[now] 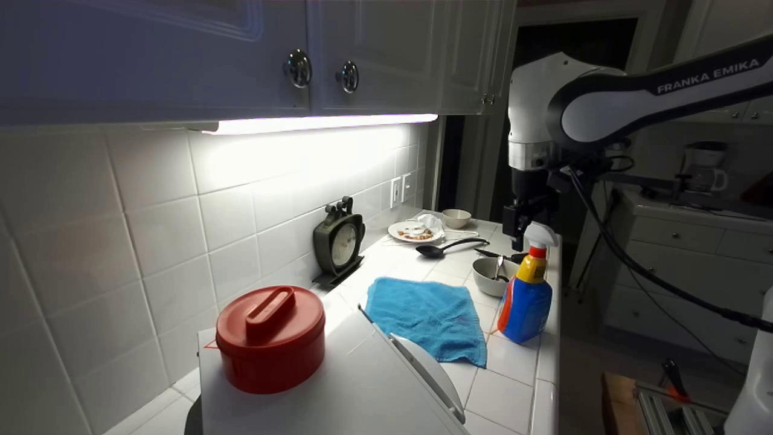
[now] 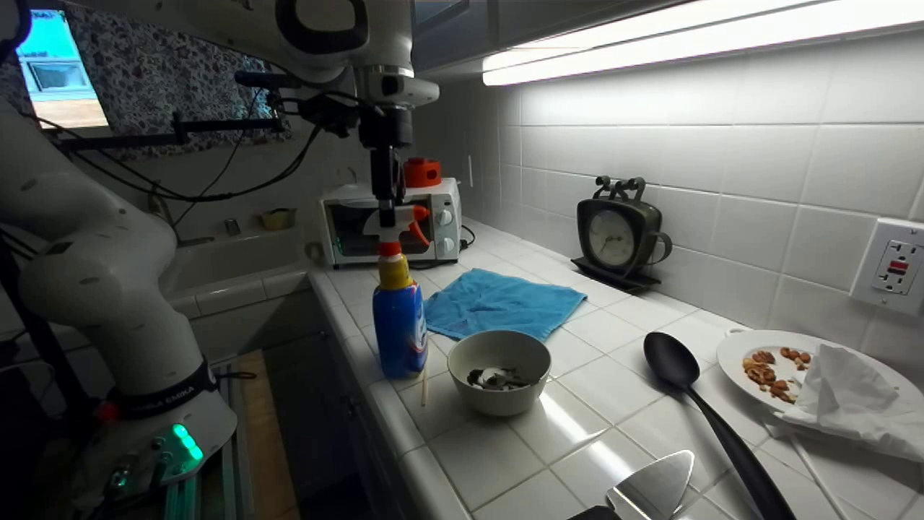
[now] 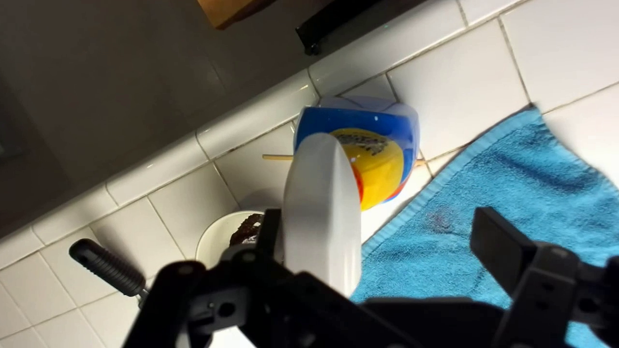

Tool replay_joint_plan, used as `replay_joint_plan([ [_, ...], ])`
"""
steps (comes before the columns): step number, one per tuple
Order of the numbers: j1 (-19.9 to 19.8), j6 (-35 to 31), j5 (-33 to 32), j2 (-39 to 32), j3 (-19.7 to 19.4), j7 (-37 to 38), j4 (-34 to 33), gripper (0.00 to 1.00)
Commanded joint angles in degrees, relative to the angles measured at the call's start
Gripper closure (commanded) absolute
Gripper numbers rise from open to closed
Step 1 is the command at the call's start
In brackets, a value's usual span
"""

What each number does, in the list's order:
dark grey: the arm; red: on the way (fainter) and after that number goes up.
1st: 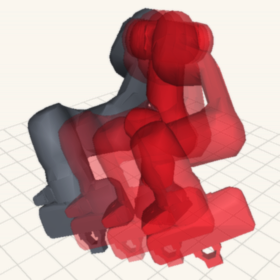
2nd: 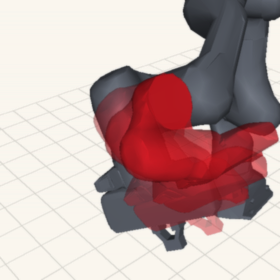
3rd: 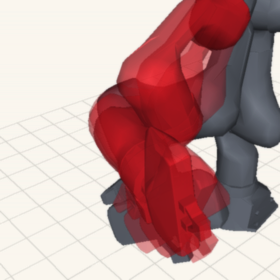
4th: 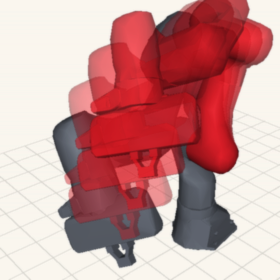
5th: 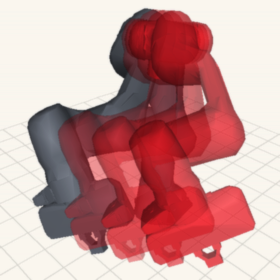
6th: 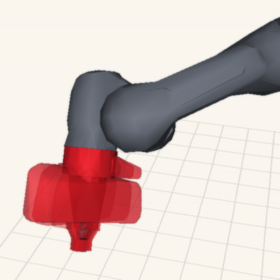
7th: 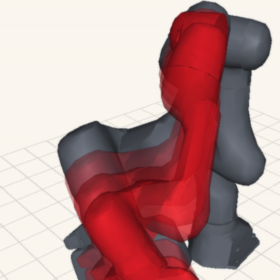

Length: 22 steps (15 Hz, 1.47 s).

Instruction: Squeeze the spray bottle

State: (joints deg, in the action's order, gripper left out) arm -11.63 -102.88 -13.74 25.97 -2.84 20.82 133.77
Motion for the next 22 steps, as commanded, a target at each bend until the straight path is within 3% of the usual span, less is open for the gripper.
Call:
replay_joint_plan([
  [1, 0.10, -1.97, -1.06, 2.64, 0.42, 0.55, 3.20, 0.23],
  [4, -0.01, -2.06, -1.00, 3.47, 0.45, 0.66, 3.79, 0.49],
  [9, -0.38, -0.77, -0.01, 3.69, 0.24, 1.14, 3.13, 0.84],
  [17, 0.02, 3.36, 3.13, 1.55, -0.07, 1.04, -3.64, 0.86],
  [22, -0.27, 6.75, 4.29, -2.30, 0.82, 5.48, -9.78, 0.86],
])
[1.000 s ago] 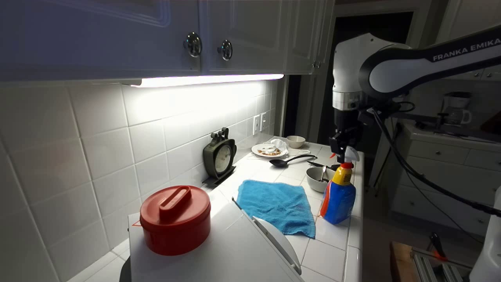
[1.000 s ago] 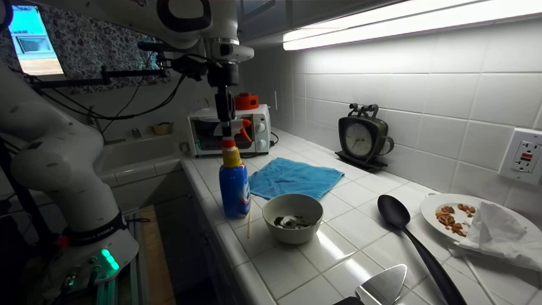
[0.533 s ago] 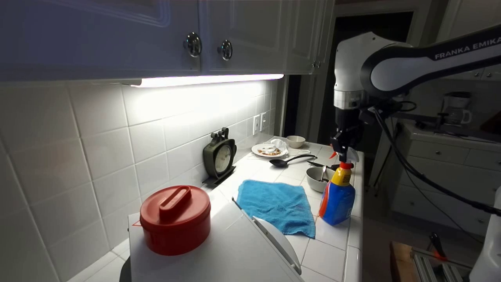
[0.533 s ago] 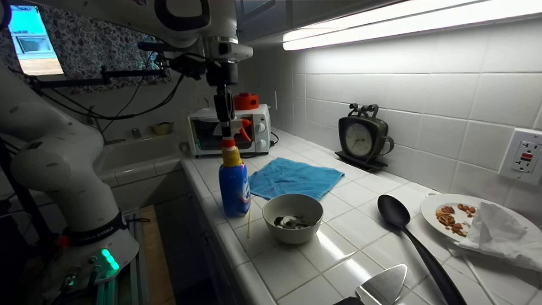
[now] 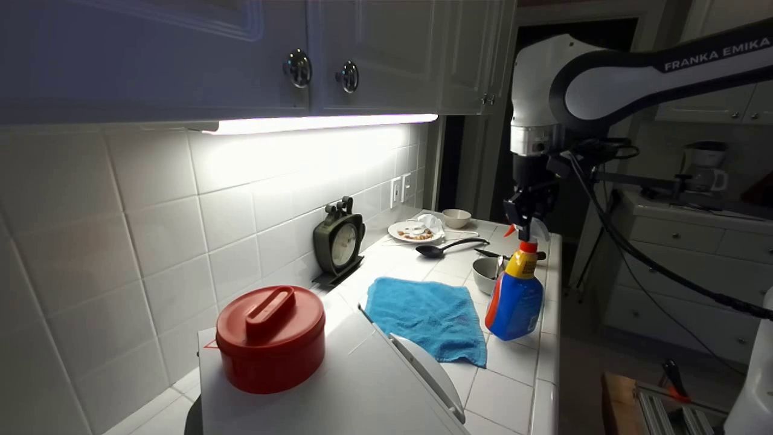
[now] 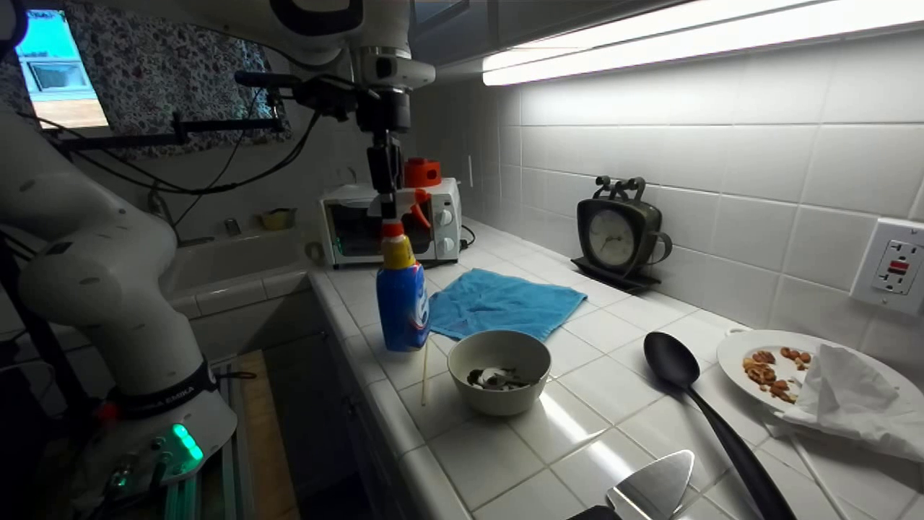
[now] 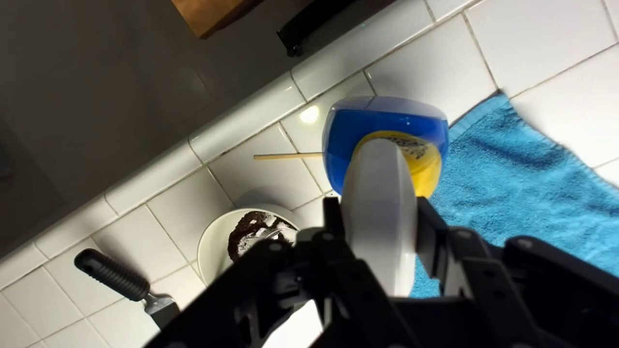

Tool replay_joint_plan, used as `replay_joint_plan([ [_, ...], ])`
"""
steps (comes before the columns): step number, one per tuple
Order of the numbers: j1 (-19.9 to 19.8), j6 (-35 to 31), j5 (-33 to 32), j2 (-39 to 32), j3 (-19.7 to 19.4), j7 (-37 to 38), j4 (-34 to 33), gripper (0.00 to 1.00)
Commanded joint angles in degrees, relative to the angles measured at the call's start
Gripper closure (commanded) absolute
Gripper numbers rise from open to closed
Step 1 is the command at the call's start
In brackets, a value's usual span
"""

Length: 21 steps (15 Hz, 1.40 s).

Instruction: Squeeze the spray bottle

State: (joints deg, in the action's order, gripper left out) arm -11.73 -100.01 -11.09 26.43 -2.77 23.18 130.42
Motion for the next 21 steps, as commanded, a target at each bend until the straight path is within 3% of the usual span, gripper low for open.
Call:
replay_joint_plan([
  [1, -0.01, 4.60, 2.15, -3.81, 0.77, 3.98, -7.56, 0.86],
  [8, 1.10, 7.25, 6.02, -12.08, 1.69, 13.52, -14.70, 0.86],
  [17, 4.56, 9.98, 5.24, -16.95, 2.37, 22.39, -20.03, 0.86],
  [18, 4.76, 10.72, 6.07, -17.34, 2.18, 23.19, -20.51, 0.83],
  [19, 4.93, 11.41, 5.49, -17.63, 2.22, 24.15, -20.85, 0.36],
  [21, 5.18, 12.86, 5.07, -18.02, 2.11, 25.22, -21.72, 0.30],
])
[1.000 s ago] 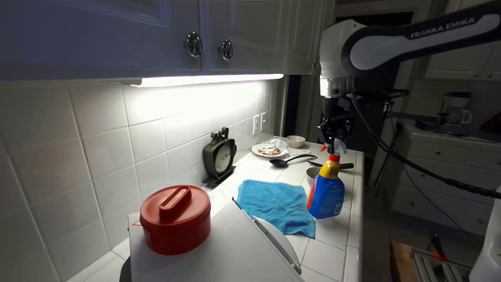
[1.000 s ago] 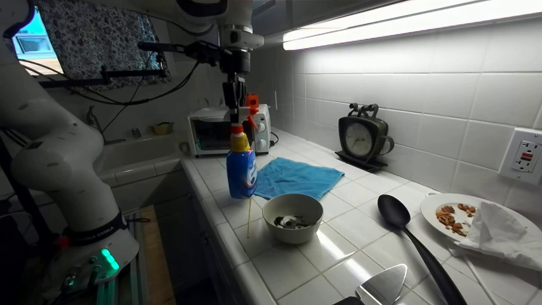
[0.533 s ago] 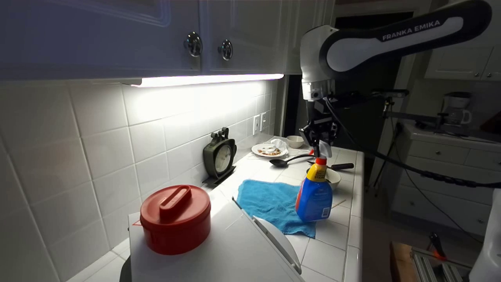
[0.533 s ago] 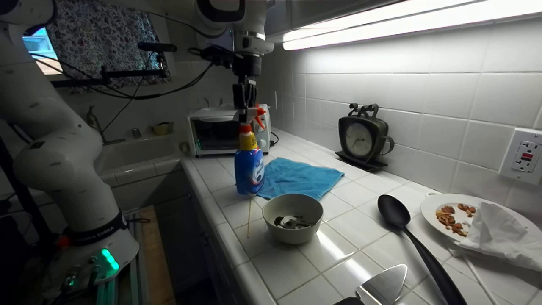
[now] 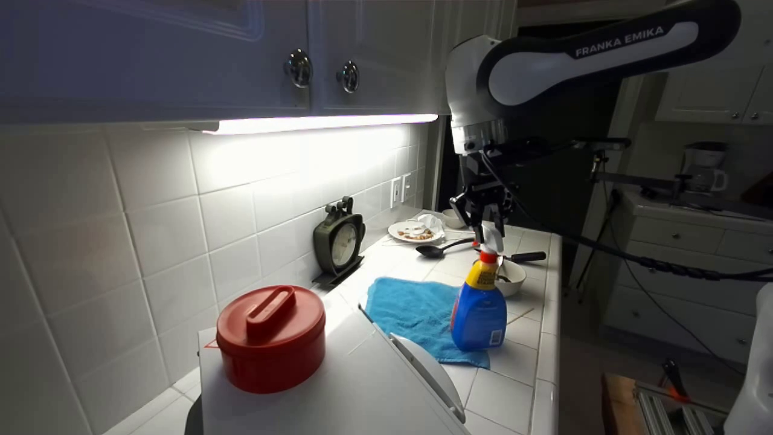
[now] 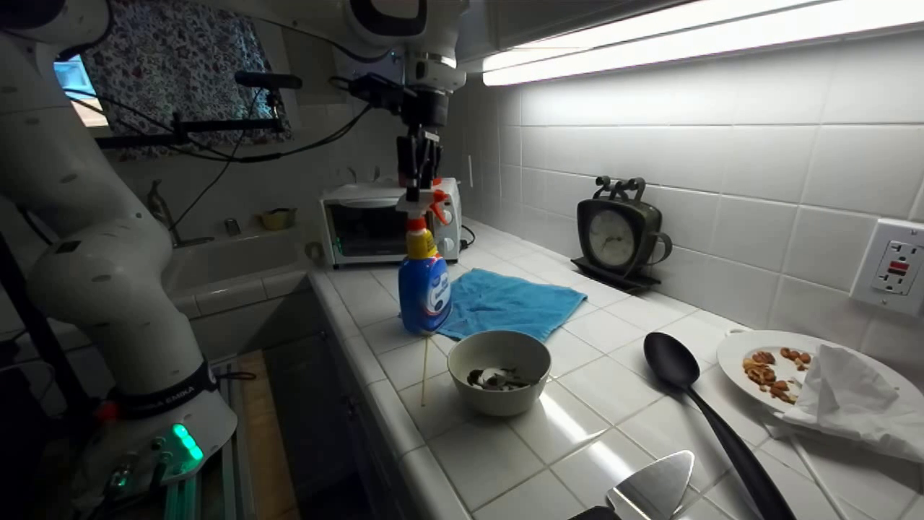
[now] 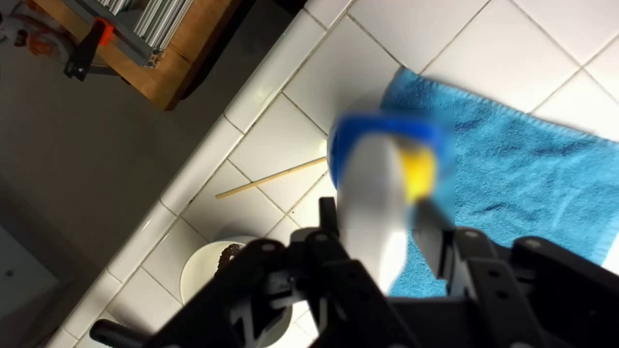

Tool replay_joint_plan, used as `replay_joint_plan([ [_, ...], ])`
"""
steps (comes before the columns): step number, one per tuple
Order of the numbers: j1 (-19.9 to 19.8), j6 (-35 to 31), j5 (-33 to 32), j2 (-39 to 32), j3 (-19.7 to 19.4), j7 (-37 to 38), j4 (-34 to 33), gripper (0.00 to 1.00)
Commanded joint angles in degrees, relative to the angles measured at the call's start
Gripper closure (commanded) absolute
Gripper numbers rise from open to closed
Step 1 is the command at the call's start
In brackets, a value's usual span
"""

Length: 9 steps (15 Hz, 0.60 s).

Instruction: Squeeze the spray bottle

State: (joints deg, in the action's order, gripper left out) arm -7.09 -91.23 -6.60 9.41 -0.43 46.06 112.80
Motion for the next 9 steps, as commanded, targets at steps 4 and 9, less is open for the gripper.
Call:
replay_joint_plan([
  [4, 0.54, 6.12, 0.58, -0.49, -0.57, 2.37, -5.94, 0.02],
  [9, 0.11, 3.90, 0.12, 1.47, -1.46, 0.96, -4.18, 0.00],
])
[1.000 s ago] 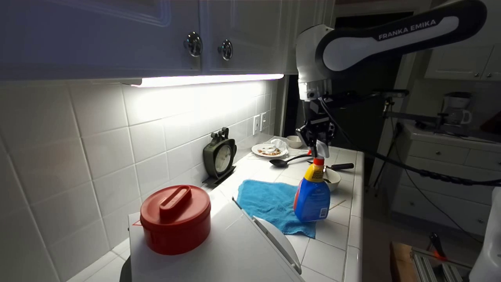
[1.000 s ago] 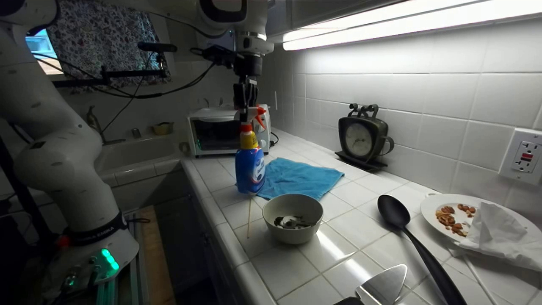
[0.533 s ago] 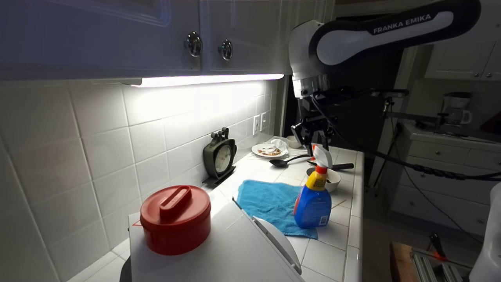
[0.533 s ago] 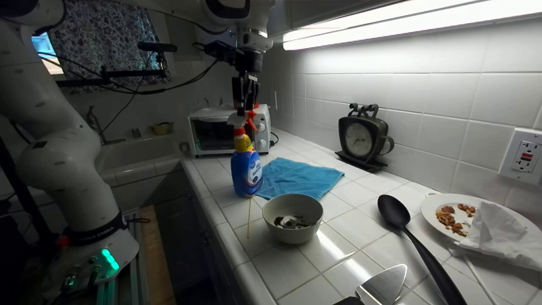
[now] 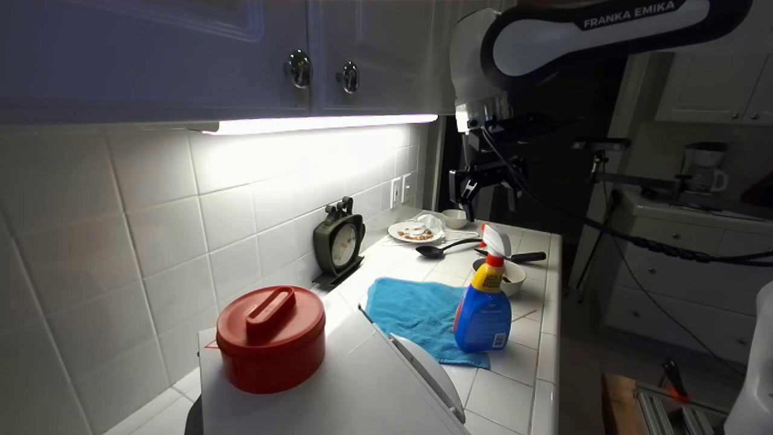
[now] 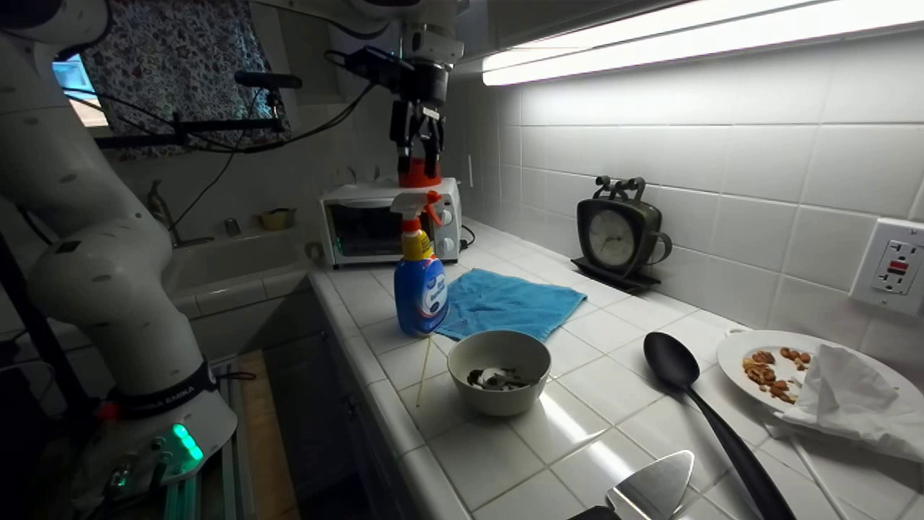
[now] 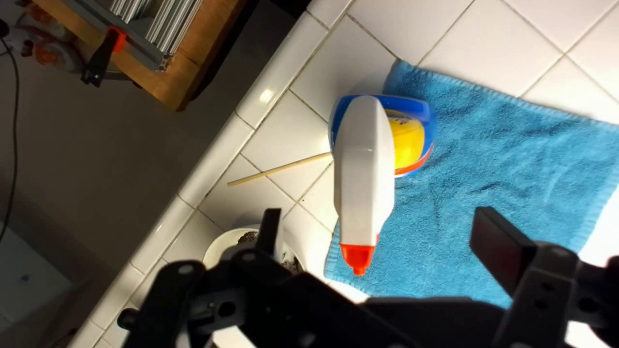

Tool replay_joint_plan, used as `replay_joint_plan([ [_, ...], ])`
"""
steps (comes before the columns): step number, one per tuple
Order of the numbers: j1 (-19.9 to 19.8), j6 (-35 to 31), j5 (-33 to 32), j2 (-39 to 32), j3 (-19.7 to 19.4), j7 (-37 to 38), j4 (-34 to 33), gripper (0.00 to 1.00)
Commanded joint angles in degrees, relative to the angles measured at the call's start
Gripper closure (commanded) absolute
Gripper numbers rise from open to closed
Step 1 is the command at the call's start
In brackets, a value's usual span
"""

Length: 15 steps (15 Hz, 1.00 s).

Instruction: Squeeze the spray bottle

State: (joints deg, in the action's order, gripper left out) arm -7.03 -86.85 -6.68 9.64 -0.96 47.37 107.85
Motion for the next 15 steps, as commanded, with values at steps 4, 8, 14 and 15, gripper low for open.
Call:
replay_joint_plan([
  [4, -0.29, -2.47, -0.05, 2.02, -2.09, -2.12, 2.64, 0.00],
  [8, -0.28, -6.74, -3.95, 4.24, -2.28, -5.01, 5.80, 0.00],
  [14, -0.64, -17.20, -4.07, 11.45, -2.58, -11.77, 13.57, 0.00],
  [15, -0.75, -18.94, -3.09, 12.33, -2.96, -13.08, 14.85, 0.00],
])
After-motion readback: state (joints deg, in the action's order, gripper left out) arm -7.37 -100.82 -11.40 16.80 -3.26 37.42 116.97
